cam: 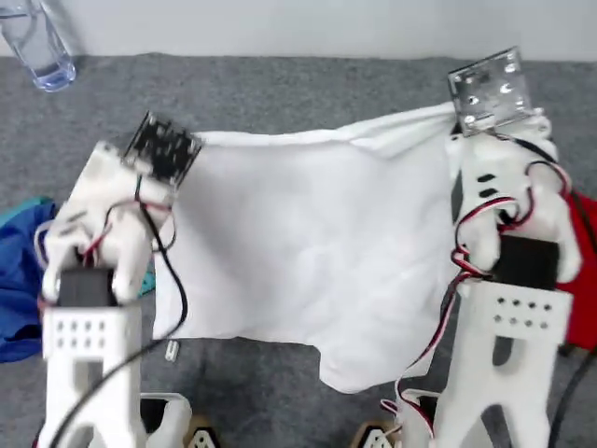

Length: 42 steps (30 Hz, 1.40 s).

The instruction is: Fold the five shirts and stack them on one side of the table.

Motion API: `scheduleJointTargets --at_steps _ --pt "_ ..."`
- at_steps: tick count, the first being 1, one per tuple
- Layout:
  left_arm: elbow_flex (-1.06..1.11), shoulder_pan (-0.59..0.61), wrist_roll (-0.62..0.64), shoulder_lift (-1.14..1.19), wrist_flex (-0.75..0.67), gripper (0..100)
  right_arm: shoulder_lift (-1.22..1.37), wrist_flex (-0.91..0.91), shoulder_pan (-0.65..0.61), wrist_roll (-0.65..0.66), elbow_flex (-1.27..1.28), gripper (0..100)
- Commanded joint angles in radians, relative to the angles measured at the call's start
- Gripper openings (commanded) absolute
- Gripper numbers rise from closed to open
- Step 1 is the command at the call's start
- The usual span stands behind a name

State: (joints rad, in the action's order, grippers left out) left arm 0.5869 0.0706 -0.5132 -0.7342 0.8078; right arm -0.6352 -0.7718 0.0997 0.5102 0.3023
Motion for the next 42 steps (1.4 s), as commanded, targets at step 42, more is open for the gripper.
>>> scheduleJointTargets --at_steps 42 --pt "-0.748 0.041 -0.115 0.790 0.097 1 0.647 -0.068 -0.091 -0.072 -0.634 0.9"
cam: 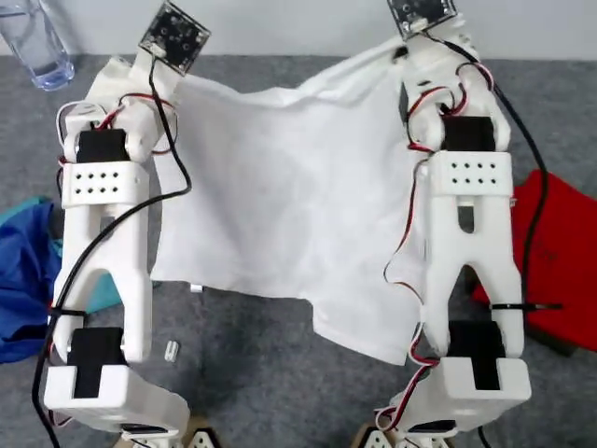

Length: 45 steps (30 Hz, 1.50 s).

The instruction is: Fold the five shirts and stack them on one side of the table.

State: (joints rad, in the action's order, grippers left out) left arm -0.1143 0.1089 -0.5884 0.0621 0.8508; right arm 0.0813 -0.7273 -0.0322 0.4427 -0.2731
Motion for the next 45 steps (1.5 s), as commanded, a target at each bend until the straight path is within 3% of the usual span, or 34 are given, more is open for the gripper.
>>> scheduleJointTargets --at_steps 1,10,21,30,33,38,42,45 --pt "-0.045 0.005 -0.054 -0.006 0.077 1 -0.084 -0.170 0.048 -0.005 -0.058 0.9" --pt "0.082 -0.002 -0.203 -0.006 0.230 1 -0.157 -0.633 0.079 0.020 -0.057 0.9" --pt "0.248 0.012 -0.239 -0.006 0.239 1 -0.209 -1.029 0.127 0.066 -0.052 0.9" --pt "0.240 0.023 -0.207 -0.008 0.232 1 -0.406 -0.975 0.127 0.075 0.273 0.9" --pt "0.214 0.023 -0.147 -0.006 0.137 1 -0.490 -0.832 0.133 0.075 0.376 0.9" --pt "0.216 -0.011 -0.109 -0.003 -0.230 1 -0.530 -0.642 0.134 0.069 0.454 0.9" --pt "0.196 -0.048 -0.107 0.048 -0.493 1 -0.530 -0.564 0.147 0.068 0.454 0.9" --pt "0.182 -0.052 -0.114 0.091 -0.569 1 -0.530 -0.555 0.151 0.068 0.456 0.9"
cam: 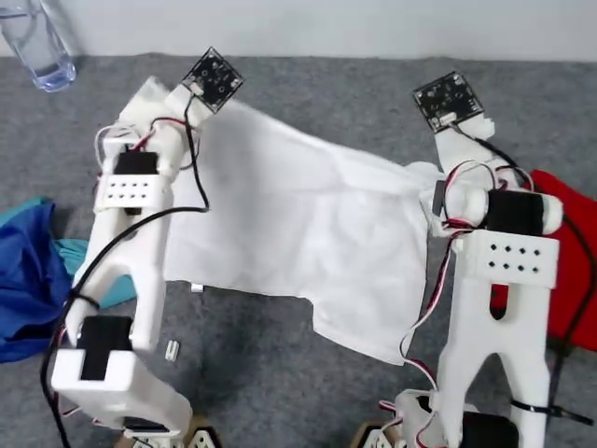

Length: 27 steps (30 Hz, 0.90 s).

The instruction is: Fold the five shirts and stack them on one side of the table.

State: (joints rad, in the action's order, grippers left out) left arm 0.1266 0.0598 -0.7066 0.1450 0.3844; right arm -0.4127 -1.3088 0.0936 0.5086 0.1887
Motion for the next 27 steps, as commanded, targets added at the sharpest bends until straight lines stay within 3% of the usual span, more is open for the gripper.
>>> scheduleJointTargets --at_steps 1,10,18,27 --pt "-0.059 0.002 0.002 0.018 -0.101 1 -0.036 0.021 0.027 0.005 -0.002 0.9" --pt "0.147 0.080 -0.270 -0.015 0.104 1 -0.047 -0.061 0.035 0.075 0.187 0.9" --pt "0.484 0.107 -0.446 -0.203 0.112 1 -0.047 -0.108 0.033 0.086 0.310 0.9" --pt "0.740 0.123 -0.463 -0.423 0.112 1 -0.048 -0.305 0.033 0.150 0.321 0.9"
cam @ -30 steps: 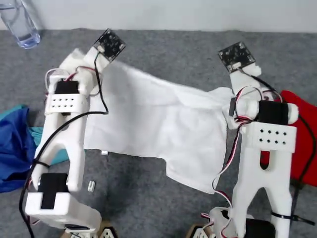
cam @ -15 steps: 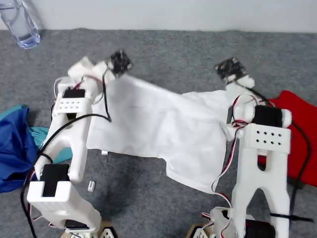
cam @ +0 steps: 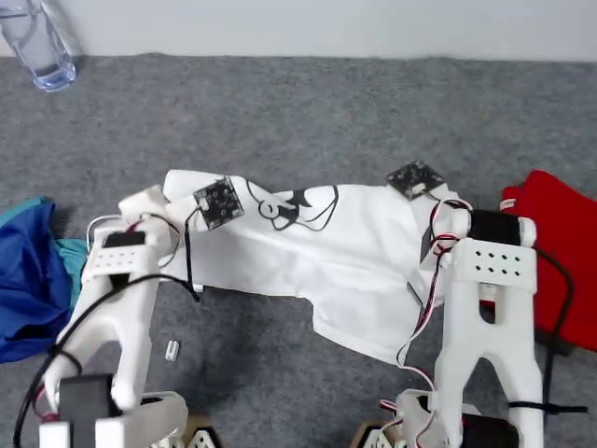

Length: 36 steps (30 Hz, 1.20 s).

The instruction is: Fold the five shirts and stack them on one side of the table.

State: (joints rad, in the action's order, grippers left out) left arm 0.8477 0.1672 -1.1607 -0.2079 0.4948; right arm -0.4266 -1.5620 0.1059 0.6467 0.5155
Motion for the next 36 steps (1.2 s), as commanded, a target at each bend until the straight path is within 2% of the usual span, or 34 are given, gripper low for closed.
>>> scheduleJointTargets --at_steps 1,7,12,16,18,26,28,31,34,36 --pt "0.027 0.015 -0.008 -0.072 0.002 1 -0.035 -0.067 0.021 0.012 -0.006 0.9" --pt "0.030 0.015 0.043 -0.071 0.002 2 -0.101 -0.127 0.019 0.012 -0.006 0.9" --pt "0.030 0.015 0.051 -0.071 0.035 3 -0.203 -0.205 -0.030 0.008 -0.005 1.1" --pt "0.008 0.052 0.104 -0.080 0.081 15 -0.223 -0.160 -0.035 0.003 -0.005 1.2" --pt "-0.022 0.064 0.157 -0.072 0.083 15 -0.205 -0.134 -0.033 0.003 0.017 1.1" --pt "-0.033 0.080 0.158 -0.078 0.086 15 -0.154 0.016 -0.031 -0.025 0.109 1.7" --pt "-0.041 0.087 0.158 -0.081 0.086 15 -0.166 -0.013 -0.031 -0.028 0.086 6.9" --pt "-0.061 0.115 0.173 -0.094 0.086 17 -0.213 -0.102 -0.030 -0.029 0.035 25.5" --pt "-0.088 0.124 0.304 -0.133 0.086 19 -0.283 -0.148 -0.030 -0.032 -0.038 42.9" --pt "-0.108 0.124 0.384 -0.170 0.087 19 -0.314 -0.153 -0.030 -0.061 -0.094 46.2"
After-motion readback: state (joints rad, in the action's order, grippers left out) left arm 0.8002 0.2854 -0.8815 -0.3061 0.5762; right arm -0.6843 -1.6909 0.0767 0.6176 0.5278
